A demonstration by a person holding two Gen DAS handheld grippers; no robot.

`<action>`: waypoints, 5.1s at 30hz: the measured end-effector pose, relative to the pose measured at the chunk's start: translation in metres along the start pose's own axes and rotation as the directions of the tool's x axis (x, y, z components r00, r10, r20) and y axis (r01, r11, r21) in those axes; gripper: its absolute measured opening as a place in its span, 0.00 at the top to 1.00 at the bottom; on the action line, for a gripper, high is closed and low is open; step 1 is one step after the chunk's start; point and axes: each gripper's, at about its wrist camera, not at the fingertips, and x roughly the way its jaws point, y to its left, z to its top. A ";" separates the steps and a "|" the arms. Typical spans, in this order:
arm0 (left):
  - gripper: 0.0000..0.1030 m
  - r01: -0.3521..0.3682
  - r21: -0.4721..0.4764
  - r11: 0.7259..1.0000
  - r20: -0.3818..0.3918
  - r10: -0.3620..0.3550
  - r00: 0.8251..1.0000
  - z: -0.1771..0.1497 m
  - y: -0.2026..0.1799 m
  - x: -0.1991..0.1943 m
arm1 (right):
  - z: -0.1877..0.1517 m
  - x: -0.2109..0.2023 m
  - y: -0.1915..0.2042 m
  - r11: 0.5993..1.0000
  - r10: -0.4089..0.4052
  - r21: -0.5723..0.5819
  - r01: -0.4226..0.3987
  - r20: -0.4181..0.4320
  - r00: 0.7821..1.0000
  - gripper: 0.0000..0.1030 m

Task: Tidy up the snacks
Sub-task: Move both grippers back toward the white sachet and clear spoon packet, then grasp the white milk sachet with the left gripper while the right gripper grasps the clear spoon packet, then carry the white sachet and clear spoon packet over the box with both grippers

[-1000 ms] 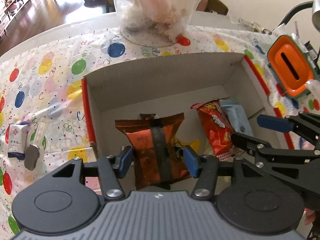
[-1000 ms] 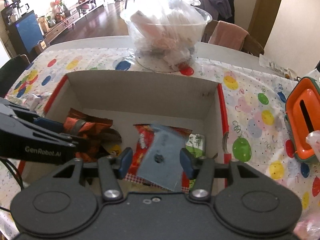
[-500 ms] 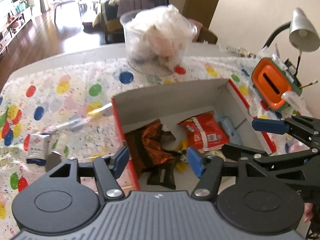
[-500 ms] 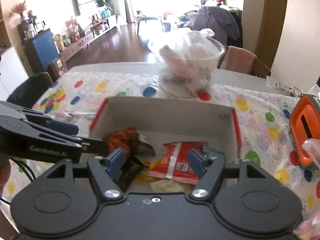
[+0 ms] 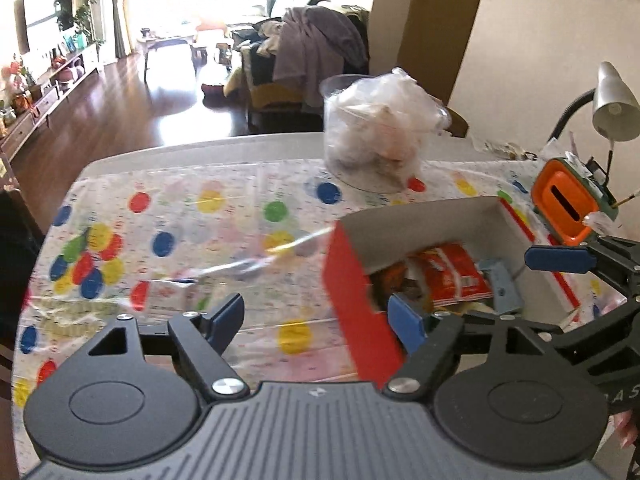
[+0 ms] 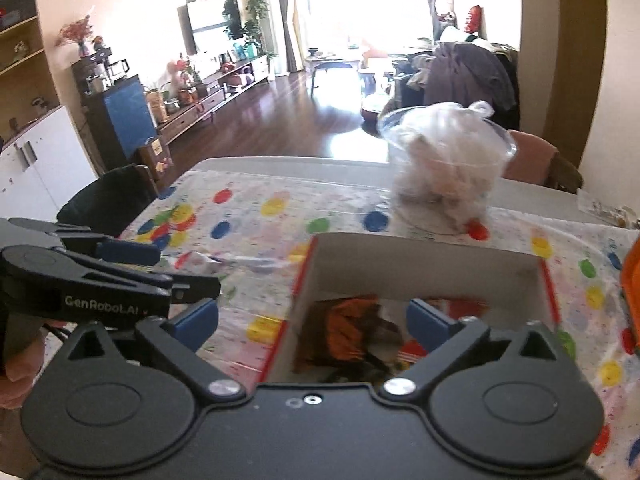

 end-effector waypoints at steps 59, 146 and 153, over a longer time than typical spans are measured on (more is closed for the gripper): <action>0.54 -0.030 -0.014 0.999 -0.317 0.024 0.948 0.003 0.188 0.189 | -0.006 0.253 0.157 0.990 -0.137 -0.012 0.141 -0.322 0.937 0.26; 0.54 0.062 0.073 0.995 -0.226 -0.044 0.973 0.029 -0.134 0.105 | -0.051 0.014 -0.109 0.971 -0.223 -0.114 0.208 -0.142 0.964 0.56; 0.54 0.038 0.110 0.993 -0.260 -0.008 0.966 0.031 -0.146 0.138 | -0.053 0.047 -0.121 0.966 -0.230 -0.165 0.198 -0.199 0.953 0.56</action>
